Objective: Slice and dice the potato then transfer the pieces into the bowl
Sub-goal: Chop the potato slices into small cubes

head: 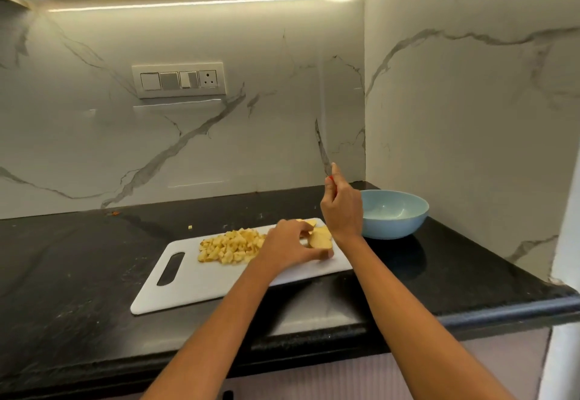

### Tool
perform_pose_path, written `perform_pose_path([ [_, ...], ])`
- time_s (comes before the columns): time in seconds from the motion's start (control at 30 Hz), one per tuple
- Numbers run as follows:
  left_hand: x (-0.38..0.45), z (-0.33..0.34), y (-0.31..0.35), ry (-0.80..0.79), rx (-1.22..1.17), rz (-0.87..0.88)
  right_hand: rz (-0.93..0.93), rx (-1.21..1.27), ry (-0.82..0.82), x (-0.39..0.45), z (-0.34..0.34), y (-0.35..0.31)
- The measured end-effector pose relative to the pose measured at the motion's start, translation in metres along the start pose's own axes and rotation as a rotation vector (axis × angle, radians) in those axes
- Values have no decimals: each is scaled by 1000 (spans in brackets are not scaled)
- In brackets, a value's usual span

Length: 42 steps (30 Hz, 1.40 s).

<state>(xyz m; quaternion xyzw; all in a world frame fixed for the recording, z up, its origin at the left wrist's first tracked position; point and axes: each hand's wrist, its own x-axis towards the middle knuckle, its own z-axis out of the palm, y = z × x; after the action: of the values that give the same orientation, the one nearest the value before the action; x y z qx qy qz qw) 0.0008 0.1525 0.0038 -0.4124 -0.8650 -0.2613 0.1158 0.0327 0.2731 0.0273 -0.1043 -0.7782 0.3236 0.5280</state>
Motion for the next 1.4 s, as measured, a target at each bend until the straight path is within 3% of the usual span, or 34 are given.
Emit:
perform_pose_path([
  [0.37,1,5,-5,42,92,-52,3,-12,-7,0,-2,-3],
  [0.57,-22,-21,-18,202,41,-174,10,12,-3,-1,-3,-5],
  [0.73,-40,-16,-19,93,37,-200,-53,78,-171,-12,-9,-16],
  [0.97,-42,-14,-18,42,-40,-213,79,-238,-487,-48,-31,-17],
  [1.1,-43,-14,-12,58,-39,-156,153,-273,-457,-60,-39,-21],
  [1.23,-41,-16,-1,-57,98,-97,164,-250,-428,-61,-37,-23],
  [1.4,-38,-19,-5,-38,264,-169,154,-248,-414,-61,-38,-23],
])
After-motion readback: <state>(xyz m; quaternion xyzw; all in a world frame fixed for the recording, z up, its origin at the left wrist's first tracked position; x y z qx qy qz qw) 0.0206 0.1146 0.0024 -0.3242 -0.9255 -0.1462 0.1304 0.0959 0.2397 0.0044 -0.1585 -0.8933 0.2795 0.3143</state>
